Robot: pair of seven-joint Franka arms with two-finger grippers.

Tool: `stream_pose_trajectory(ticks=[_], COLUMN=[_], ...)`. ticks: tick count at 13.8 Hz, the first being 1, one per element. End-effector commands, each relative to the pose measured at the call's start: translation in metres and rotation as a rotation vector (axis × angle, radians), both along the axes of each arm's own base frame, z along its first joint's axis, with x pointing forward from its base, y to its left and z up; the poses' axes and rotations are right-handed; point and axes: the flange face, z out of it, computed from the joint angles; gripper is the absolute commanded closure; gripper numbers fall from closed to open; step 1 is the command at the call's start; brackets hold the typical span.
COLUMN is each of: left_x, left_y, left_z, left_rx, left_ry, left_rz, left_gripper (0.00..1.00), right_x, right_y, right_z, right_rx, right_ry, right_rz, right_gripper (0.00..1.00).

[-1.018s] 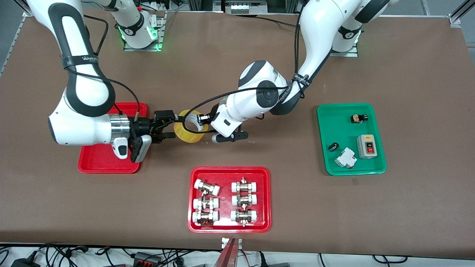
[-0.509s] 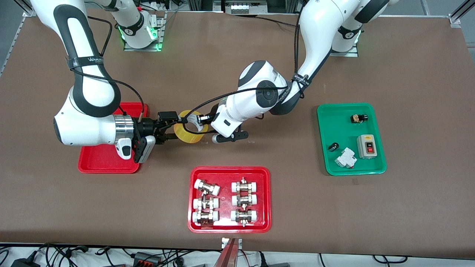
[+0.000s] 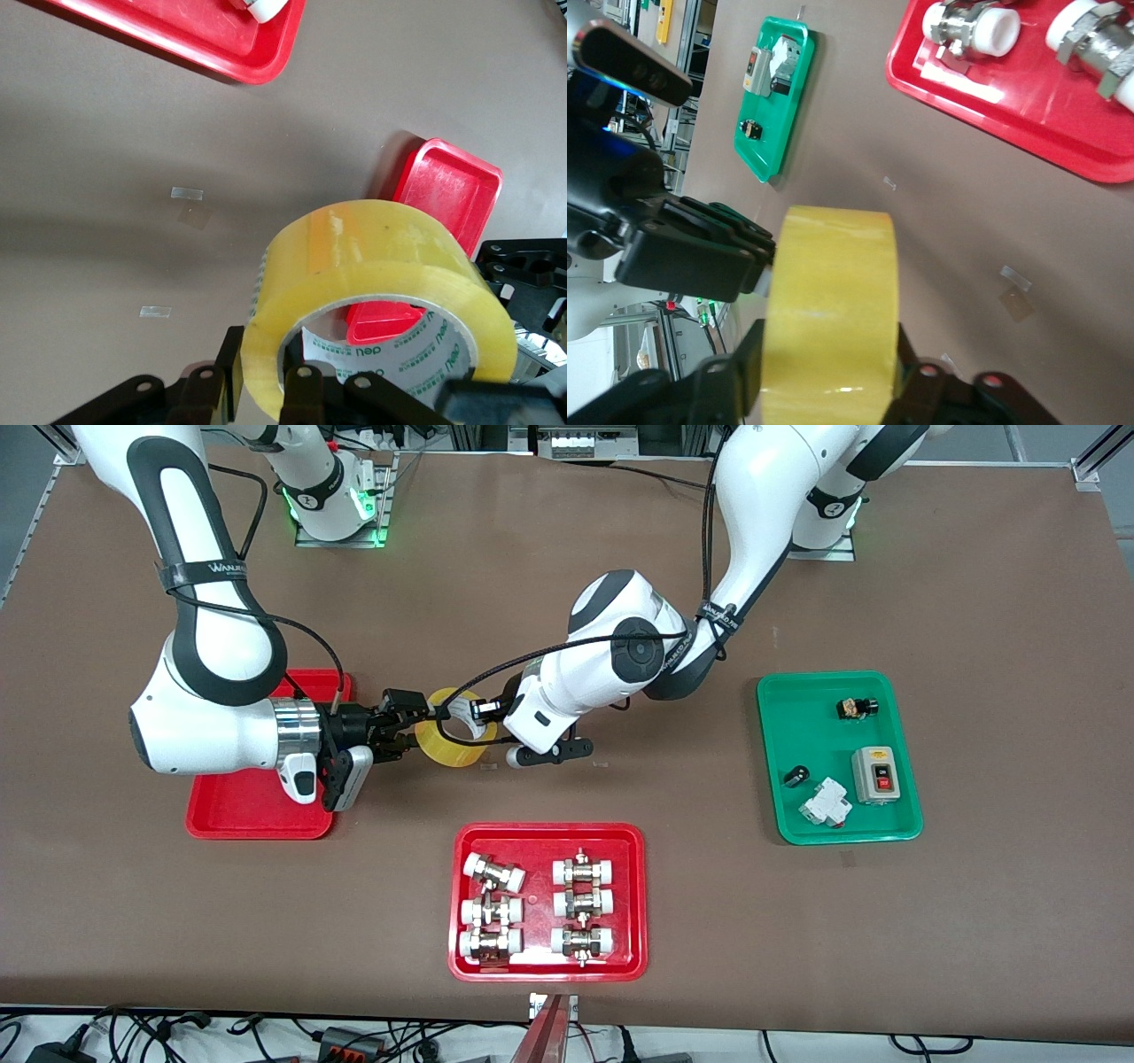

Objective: Left arm passes tape to right arm into tray
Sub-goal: 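Grasp the tape roll with the right gripper beside the left gripper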

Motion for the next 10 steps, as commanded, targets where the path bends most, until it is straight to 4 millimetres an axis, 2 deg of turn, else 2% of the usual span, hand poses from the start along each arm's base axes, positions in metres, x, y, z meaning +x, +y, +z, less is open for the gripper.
stream_pose_trajectory(ticks=[1, 2, 5, 6, 7, 8, 10], left_x=[0.002, 0.002, 0.002, 0.004, 0.008, 0.012, 0.035], left_y=[-0.002, -0.002, -0.002, 0.000, 0.004, 0.010, 0.040], left_z=[0.006, 0.007, 0.006, 0.007, 0.010, 0.014, 0.034], left_rx=[-0.026, -0.026, -0.024, -0.018, -0.006, 0.014, 0.011], left_ry=[-0.004, -0.006, -0.005, -0.010, -0.030, -0.065, -0.085], left_rz=[0.002, 0.002, 0.002, 0.007, 0.003, -0.009, 0.031], left_gripper=[0.96, 0.96, 0.94, 0.62, 0.01, 0.00, 0.00], right_x=[0.002, 0.002, 0.002, 0.002, 0.002, 0.002, 0.002], right_y=[0.001, 0.000, 0.001, 0.001, 0.001, 0.001, 0.000], right_z=[0.003, 0.003, 0.003, 0.003, 0.003, 0.003, 0.003], right_rx=[0.010, 0.013, 0.014, 0.014, 0.014, 0.013, 0.014], right_ry=[0.002, -0.005, -0.007, -0.007, -0.007, -0.008, -0.008], right_rz=[0.016, 0.020, 0.024, 0.024, 0.024, 0.023, 0.023], right_gripper=[0.62, 0.66, 0.72, 0.72, 0.72, 0.72, 0.72])
